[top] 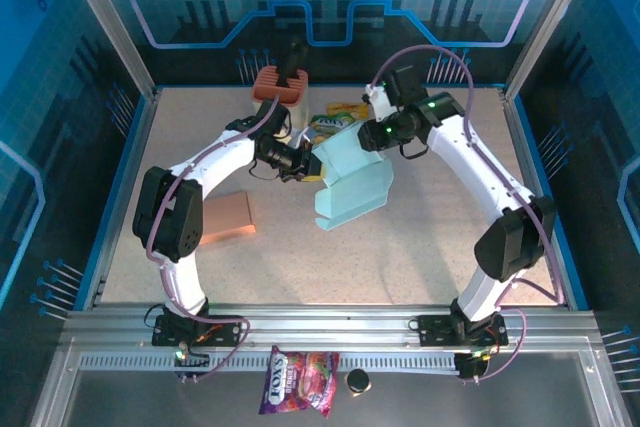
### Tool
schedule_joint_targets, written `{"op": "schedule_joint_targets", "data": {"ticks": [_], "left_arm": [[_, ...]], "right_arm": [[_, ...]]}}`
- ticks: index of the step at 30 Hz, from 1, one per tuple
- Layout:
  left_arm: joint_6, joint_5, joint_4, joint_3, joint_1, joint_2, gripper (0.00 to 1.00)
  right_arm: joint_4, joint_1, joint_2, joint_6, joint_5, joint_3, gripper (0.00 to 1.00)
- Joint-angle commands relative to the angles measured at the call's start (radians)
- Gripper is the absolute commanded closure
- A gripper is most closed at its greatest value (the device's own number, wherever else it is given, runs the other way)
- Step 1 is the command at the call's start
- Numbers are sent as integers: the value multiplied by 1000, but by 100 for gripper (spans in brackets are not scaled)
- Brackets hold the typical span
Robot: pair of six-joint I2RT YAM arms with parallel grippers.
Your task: Fold the paper box
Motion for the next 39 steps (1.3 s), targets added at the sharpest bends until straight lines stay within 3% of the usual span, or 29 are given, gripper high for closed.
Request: {"op": "schedule_joint_targets", "data": {"ticks": [1,10,13,17,21,24,26,30,36,39], "left_arm": [[21,38,13,35,-2,-3,100],[-13,1,13,40,-14,-1,100],[-25,-16,13,40,-23,-1,100],[-34,-27,11,40,-34,3,100],[-33,-31,2,44,-43,11,100],[-27,-35,-6,45,-47,14,100],[-24,-37,-11,46,-49,13,100],[-22,-45,-18,42,-53,8,100],[-50,-66,-16,45,-64,9,100],[-62,-73,-9,45,-68,10,100]], "right_arm": [[-100,72,50,-1,194,56,72],[-249,194,178,90,620,160,94],[-275,215,199,109,705,176,100],[-268,214,209,118,693,170,99],[-244,206,218,125,632,157,81],[-220,189,223,134,580,143,76],[-214,181,232,131,577,143,81],[-217,180,239,136,623,148,100],[-295,204,284,183,801,174,100],[-285,213,278,185,798,152,100]]}}
